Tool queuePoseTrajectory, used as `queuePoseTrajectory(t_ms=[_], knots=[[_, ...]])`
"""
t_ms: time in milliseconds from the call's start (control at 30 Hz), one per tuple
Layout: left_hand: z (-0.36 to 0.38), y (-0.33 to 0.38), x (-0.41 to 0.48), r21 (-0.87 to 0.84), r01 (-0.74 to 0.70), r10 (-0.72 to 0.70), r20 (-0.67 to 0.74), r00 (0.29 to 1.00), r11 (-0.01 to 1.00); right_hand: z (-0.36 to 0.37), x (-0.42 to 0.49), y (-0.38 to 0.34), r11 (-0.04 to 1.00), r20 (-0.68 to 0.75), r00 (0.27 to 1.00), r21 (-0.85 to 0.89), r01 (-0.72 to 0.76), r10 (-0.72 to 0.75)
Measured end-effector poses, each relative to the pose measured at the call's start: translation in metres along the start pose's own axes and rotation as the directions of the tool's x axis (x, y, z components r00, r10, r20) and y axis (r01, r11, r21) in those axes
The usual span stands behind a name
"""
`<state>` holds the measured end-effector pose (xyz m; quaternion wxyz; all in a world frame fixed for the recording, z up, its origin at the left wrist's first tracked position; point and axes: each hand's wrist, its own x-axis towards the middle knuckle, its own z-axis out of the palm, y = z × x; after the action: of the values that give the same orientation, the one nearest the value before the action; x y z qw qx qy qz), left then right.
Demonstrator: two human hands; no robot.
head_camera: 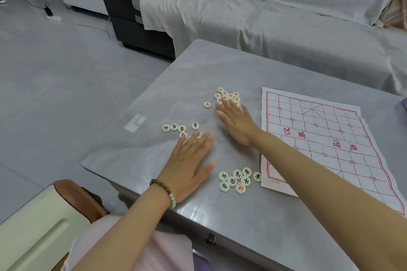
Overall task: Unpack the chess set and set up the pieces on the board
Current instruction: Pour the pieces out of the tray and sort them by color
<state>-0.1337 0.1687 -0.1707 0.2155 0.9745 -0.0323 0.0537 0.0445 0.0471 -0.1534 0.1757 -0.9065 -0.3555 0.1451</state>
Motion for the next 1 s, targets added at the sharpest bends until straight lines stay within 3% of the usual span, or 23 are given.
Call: queuePoseTrajectory(t_ms=[100, 200, 467, 667, 834, 934, 1001], knots=[[0.006, 0.014, -0.003, -0.011, -0.099, 0.100, 0.035, 0.994, 0.995, -0.010, -0.042, 0.002, 0.955, -0.206, 0.978, 0.287, 0.080, -0.020], [0.014, 0.023, -0.001, -0.043, -0.114, 0.117, 0.067, 0.991, 0.993, -0.006, -0.094, 0.013, 0.974, -0.282, 0.955, 0.175, 0.146, -0.093], [0.021, 0.028, 0.000, -0.032, -0.147, 0.146, -0.025, 0.989, 0.989, 0.017, -0.160, 0.019, 0.965, -0.225, 0.946, 0.066, 0.255, -0.235], [0.005, 0.011, -0.008, -0.039, 0.033, -0.040, -0.196, 0.980, 0.999, 0.025, -0.158, 0.012, 0.967, -0.262, 0.937, 0.042, 0.251, -0.232], [0.004, 0.003, -0.008, -0.057, 0.127, -0.135, -0.178, 0.975, 0.990, 0.019, -0.155, 0.007, 0.962, -0.176, 0.947, -0.003, 0.274, -0.270], [0.003, -0.001, -0.003, -0.029, 0.175, -0.178, -0.154, 0.972, 0.984, 0.015, -0.152, 0.006, 0.957, -0.112, 0.955, 0.072, 0.283, -0.274], [0.002, -0.003, 0.002, -0.037, 0.202, -0.205, -0.161, 0.966, 0.979, 0.010, -0.138, 0.002, 0.954, -0.188, 0.965, 0.204, 0.222, -0.184]])
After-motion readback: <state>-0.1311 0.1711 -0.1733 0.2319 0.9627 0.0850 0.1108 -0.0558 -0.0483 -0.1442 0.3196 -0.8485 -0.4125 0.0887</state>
